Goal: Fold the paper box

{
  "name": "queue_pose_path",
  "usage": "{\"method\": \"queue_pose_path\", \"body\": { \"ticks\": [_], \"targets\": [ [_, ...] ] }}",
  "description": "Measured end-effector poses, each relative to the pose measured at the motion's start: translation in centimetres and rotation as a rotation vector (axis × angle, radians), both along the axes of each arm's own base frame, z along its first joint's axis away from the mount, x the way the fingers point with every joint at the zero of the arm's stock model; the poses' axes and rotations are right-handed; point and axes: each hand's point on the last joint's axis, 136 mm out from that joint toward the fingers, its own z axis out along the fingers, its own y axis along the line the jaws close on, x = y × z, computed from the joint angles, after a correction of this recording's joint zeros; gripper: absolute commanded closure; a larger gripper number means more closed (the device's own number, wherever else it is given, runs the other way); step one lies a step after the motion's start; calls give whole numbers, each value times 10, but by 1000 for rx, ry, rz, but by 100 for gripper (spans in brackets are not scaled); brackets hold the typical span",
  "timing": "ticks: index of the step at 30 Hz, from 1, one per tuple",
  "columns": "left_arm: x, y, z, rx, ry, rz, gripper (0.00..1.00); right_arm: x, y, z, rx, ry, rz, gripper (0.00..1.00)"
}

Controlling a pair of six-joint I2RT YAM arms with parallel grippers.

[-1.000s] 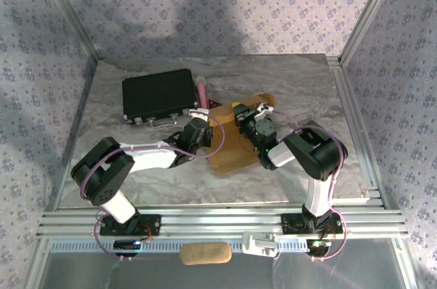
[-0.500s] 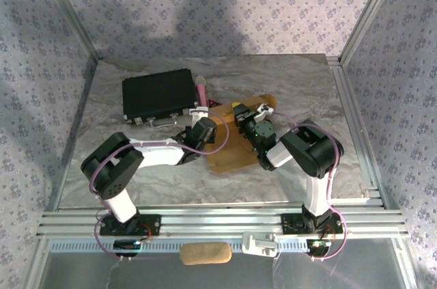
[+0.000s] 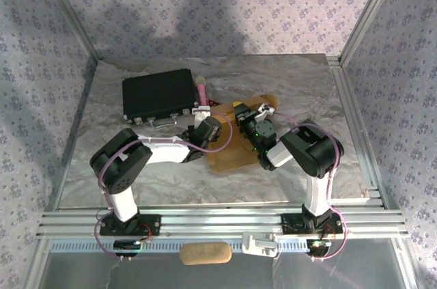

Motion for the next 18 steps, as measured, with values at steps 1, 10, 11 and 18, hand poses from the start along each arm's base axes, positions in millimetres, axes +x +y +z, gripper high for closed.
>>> {"method": "queue_pose_path", "body": {
  "ticks": [1,10,11,18],
  "targets": [
    [1,0,-1,1,1,1,81,0,0,0,0,0,0,100],
    [8,0,-2,-28,-1,19,88,1,-1,-1,-1,3,-3,100],
    [9,0,-2,-31,-1,24,93,1,-1,-1,-1,3,-3,100],
    [11,2,-2,-5,12,51,100,1,-1,0,-1,4,-3,100]
  ]
}}
